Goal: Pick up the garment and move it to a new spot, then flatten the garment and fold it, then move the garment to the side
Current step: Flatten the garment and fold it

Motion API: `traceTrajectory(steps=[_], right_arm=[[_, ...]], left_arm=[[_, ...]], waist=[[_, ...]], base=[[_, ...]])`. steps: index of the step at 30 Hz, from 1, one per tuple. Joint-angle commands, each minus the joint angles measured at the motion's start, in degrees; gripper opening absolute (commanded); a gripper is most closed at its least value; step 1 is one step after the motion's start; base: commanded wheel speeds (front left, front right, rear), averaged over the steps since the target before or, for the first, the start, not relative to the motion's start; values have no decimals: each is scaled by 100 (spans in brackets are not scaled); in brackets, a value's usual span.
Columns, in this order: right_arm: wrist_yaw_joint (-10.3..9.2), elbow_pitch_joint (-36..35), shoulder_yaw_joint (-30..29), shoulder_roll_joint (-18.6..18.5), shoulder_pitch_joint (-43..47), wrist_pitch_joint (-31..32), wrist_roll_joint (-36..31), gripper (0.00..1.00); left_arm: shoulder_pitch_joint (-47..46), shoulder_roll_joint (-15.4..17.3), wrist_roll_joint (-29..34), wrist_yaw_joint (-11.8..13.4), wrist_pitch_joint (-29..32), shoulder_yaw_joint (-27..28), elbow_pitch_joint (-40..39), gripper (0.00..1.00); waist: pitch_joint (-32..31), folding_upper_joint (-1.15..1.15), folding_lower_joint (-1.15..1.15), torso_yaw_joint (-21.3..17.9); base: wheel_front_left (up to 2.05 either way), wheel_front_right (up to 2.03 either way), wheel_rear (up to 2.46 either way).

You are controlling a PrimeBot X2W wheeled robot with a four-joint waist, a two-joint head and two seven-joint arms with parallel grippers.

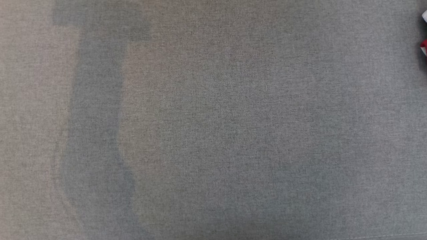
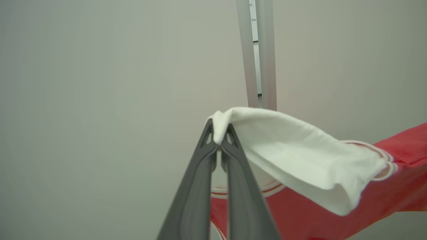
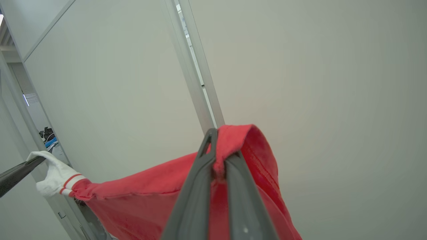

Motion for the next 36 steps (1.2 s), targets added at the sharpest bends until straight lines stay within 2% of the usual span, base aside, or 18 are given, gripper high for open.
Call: traceTrajectory(steps=[1,3,7,13,19,25,30,36], right_arm=[[-1,64,117,-81,136,68,94,0],[-1,65,282,-119,342,136,272,0],[-1,-39,766,-325,922,465,600,0],[-1,-410,1650,-568,2219,888,996,0],[-1,-980,2461,-773,3443,1177,1404,0],[-1,-1486,3064,-1200,4394,1576,1785,0],[-1,-1808,3369,-1647,4963,1796,2016,0],[-2,-2315,3595,-2153,5524,2040,2282,0]], left_arm=[[81,9,-90,-1,-45,-106,54,0],[269,-6,-346,-1,-16,-362,53,0],[797,199,-707,-1,129,-989,36,0],[2102,539,-1581,-1,787,-1737,-232,0],[3584,1206,-2842,-1,1734,-2266,-1153,0],[4838,1911,-3549,3,2459,-2688,-2108,0],[5654,2448,-3978,294,3009,-2908,-2984,0],[6510,3141,-4603,788,3505,-3092,-4219,0]], waist=[[-50,0,-1,17],[-117,0,-1,36],[-326,0,-1,76],[-998,0,-1,60],[-1754,0,-1,-64],[-2342,0,-1,-112],[-2614,0,-1,-106],[-2786,0,-1,-119]], base=[[0,0,0],[0,0,0],[0,0,0],[0,0,0],[0,0,0],[0,0,0],[0,0,0],[0,0,0]])
